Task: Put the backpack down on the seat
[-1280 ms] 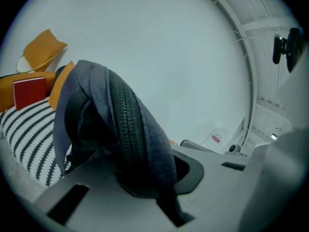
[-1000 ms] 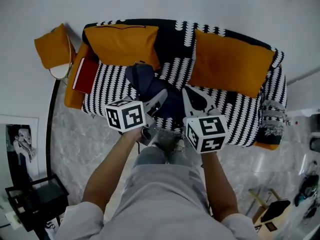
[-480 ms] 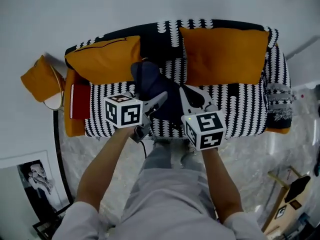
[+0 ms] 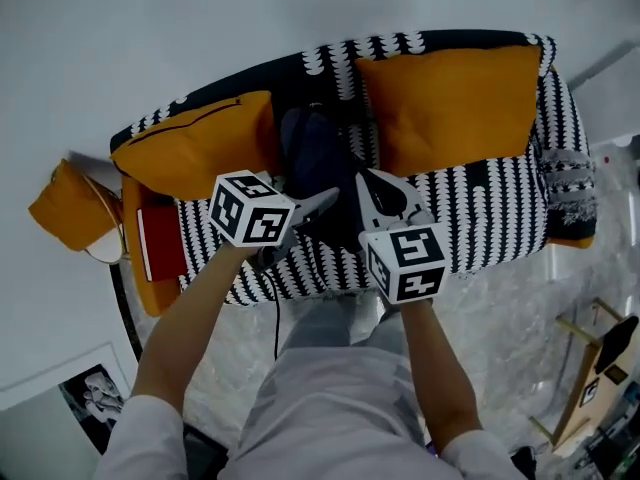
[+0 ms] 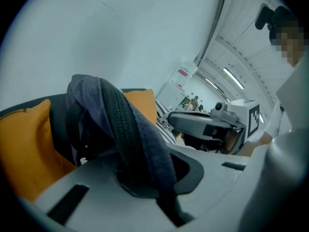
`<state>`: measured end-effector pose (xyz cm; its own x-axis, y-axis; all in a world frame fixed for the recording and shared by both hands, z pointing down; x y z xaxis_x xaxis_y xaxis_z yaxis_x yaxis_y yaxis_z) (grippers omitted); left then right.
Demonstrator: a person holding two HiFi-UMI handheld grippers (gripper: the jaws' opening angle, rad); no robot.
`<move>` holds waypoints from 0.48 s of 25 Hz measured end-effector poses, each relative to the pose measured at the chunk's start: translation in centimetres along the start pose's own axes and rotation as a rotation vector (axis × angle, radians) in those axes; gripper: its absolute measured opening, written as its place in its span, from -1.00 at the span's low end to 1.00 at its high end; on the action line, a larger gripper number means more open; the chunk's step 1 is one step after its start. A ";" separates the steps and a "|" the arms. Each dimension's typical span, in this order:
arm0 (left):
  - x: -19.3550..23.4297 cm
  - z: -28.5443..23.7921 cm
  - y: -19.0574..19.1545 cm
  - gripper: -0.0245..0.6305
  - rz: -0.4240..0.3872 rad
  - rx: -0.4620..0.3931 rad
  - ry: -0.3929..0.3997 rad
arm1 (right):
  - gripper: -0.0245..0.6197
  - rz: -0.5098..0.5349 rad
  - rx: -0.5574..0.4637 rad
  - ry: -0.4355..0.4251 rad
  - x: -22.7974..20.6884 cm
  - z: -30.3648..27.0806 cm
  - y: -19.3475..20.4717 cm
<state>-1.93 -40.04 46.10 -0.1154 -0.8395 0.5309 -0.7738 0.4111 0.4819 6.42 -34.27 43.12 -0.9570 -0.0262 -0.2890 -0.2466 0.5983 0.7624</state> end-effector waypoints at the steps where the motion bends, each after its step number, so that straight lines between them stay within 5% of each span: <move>1: 0.7 0.0 -0.2 -0.90 -0.024 0.024 0.009 | -0.92 -0.011 0.002 0.010 -0.1 -0.5 0.0; 12: 5.2 -1.2 -1.2 -0.90 -0.371 0.317 0.091 | -0.92 -0.107 -0.005 0.109 0.4 -4.1 1.0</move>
<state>-0.86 -44.46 49.11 0.2482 -0.8683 0.4294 -0.9053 -0.0501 0.4219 5.13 -36.95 46.07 -0.9359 -0.1766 -0.3048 -0.3489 0.5837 0.7332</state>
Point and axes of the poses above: the fingertips, and each gripper's own axes: z backward along the fingers, x to its left, y out of its underside, the point moved 5 cm from there along z, backward along the fingers, and after that the axes turned 11 degrees about x, right-handed, at the moved point
